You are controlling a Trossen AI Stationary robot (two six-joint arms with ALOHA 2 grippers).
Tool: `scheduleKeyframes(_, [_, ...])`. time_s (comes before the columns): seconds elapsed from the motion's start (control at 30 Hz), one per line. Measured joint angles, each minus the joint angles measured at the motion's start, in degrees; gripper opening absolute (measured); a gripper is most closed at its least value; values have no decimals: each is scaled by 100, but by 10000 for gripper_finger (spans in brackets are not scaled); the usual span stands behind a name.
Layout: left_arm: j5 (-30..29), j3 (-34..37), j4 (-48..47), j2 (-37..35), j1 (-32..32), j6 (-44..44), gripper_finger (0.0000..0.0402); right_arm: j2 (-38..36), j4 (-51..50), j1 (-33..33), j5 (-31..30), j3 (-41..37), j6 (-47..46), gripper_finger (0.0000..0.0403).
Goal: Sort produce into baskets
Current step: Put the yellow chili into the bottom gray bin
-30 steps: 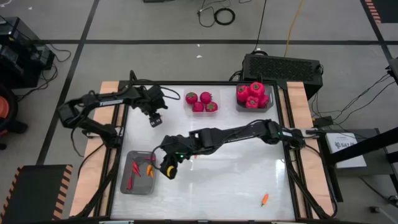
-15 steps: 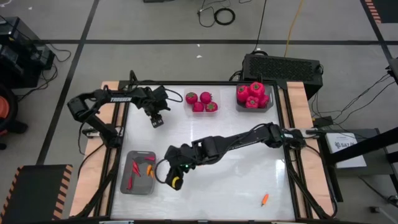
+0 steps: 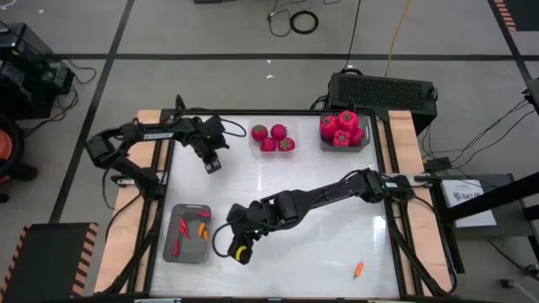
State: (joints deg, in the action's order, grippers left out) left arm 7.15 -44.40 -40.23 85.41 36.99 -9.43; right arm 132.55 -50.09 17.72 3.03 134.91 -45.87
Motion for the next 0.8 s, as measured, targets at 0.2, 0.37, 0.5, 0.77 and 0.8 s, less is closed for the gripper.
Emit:
scheduleKeyframes(0.2, [760, -4, -558, -893, -143, 155, 22, 4, 1, 102, 11, 0, -230, 155])
scheduleKeyframes(0.37, [2100, -4, -1051, -1876, -638, 478, 32, 7, -2, 215, 8, 0, -588, 155])
scheduleKeyframes(0.5, [2184, -7, -1043, -2775, -1302, 1150, 29, 7, -84, 317, 8, 0, -845, 155])
scheduleKeyframes(0.77, [2118, -7, -1186, -4068, -2940, 2627, 29, 9, -1238, 557, 116, 0, -2101, 155])
scheduleKeyframes(0.8, [2050, -7, -1184, -4176, -3149, 2808, 29, 9, -1406, 608, 245, 0, -2351, 155])
